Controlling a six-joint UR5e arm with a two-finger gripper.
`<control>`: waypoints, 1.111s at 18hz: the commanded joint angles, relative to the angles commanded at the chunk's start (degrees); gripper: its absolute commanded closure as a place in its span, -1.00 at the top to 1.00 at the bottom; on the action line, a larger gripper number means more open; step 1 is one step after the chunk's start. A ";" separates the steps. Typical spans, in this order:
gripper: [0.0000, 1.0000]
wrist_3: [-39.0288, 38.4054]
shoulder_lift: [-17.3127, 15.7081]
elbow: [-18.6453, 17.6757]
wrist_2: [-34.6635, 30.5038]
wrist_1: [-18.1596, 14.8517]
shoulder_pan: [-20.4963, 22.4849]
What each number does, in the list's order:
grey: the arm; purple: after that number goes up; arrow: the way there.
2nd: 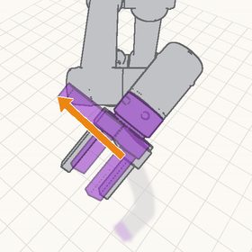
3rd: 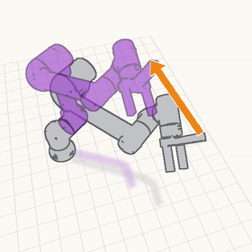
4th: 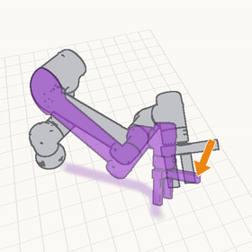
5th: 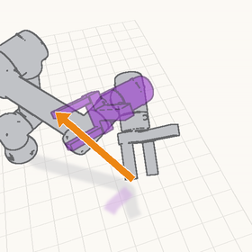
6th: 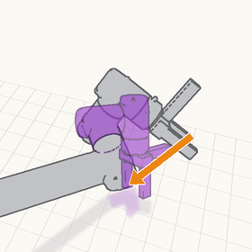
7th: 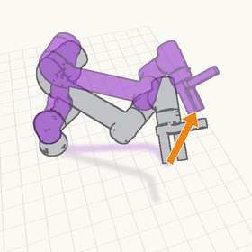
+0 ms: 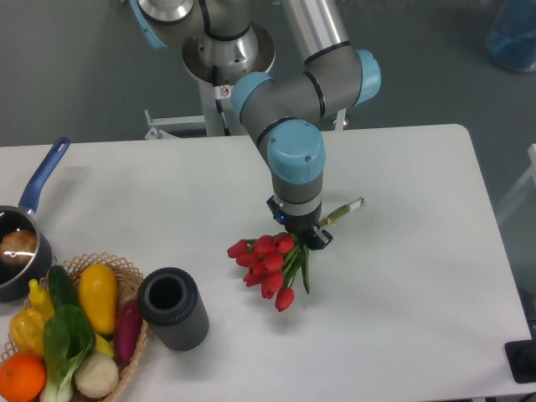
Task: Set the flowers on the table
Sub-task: 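Open the gripper to release the tulip stems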
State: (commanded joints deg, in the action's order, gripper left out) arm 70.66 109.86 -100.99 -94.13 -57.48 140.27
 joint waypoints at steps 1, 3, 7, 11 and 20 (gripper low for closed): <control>-0.26 0.00 0.00 -0.09 0.00 0.00 0.00; -0.24 0.00 0.18 -0.09 0.09 0.09 0.00; -0.18 0.00 0.62 -0.09 0.00 0.09 0.00; 0.01 0.00 0.62 0.17 0.09 0.09 0.09; 1.00 -3.14 -0.96 0.44 0.00 0.09 -0.09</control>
State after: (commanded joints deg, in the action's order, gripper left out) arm 67.52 108.90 -100.55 -94.13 -57.39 140.19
